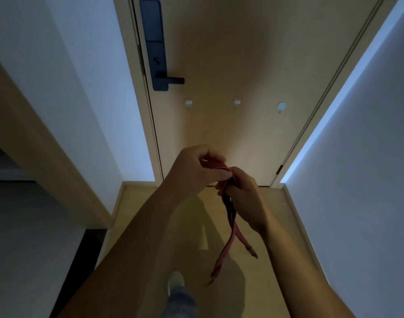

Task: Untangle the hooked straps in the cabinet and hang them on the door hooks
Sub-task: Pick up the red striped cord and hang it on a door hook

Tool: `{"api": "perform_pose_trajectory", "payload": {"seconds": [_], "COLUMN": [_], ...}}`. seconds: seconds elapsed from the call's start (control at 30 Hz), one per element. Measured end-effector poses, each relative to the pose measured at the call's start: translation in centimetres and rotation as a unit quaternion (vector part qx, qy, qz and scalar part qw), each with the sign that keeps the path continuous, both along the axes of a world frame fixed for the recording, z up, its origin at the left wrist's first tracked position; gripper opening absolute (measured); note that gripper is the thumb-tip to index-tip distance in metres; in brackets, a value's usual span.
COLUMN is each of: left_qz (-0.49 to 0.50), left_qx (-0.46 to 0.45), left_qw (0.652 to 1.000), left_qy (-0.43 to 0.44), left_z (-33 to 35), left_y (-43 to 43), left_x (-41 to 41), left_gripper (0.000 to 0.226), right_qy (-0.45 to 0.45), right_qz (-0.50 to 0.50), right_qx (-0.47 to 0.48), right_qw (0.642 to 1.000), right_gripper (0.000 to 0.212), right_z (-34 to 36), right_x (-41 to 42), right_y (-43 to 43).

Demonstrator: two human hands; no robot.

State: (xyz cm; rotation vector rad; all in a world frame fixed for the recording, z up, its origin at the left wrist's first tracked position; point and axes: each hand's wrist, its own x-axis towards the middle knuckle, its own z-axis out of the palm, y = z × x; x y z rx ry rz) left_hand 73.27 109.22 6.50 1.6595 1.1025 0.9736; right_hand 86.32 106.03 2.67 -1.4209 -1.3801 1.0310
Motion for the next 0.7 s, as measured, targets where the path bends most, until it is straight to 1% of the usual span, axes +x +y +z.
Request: {"api": "perform_pose_trajectory", "payload": {"seconds": [0.07, 0.2, 0.33, 0.47, 0.53, 0.6, 0.7], "left_qz": [-0.013, -0.046, -0.048, -0.041, -0.014, -0.005, 0.003], "left_qx": [-0.006, -0.042, -0.108, -0.115, -0.102, -0.086, -0.062], "left_qw": [1.000, 0.995, 0.980, 0.962, 0.954, 0.957, 0.975], "left_qy": [-0.005, -0.073, -0.163, -0.246, -0.280, -0.277, -0.213], "left_z": [0.6, 3.1, 5.7, 7.1, 7.6, 8.2, 8.8], "left_y": [3.8, 11.9, 20.0, 27.0, 30.3, 33.5, 37.6], "left_x": [0.0, -0.7, -1.7, -2.3, -2.6, -2.4, -1.5], "left_gripper": [0.022, 0.029, 0.033, 0.033, 0.024, 0.019, 0.014], "right_qy": [0.013, 0.073, 0.057, 0.068, 0.058, 0.052, 0.049], "right_qz": [0.012, 0.019, 0.024, 0.026, 0.025, 0.031, 0.041], "right_qx": [0.016, 0.020, 0.062, 0.093, 0.101, 0.113, 0.131], "right_qw": [1.000, 0.997, 0.996, 0.993, 0.993, 0.992, 0.989], "right_gripper": [0.026, 0.026, 0.027, 0.027, 0.030, 0.034, 0.036], "right_z": [1.0, 3.8, 6.0, 7.6, 7.8, 7.8, 8.8], "right_x": [-0.2, -0.6, -1.5, -2.4, -2.4, -2.4, -2.1], "right_y": [3.4, 10.7, 18.9, 26.3, 29.7, 33.0, 37.7]}}
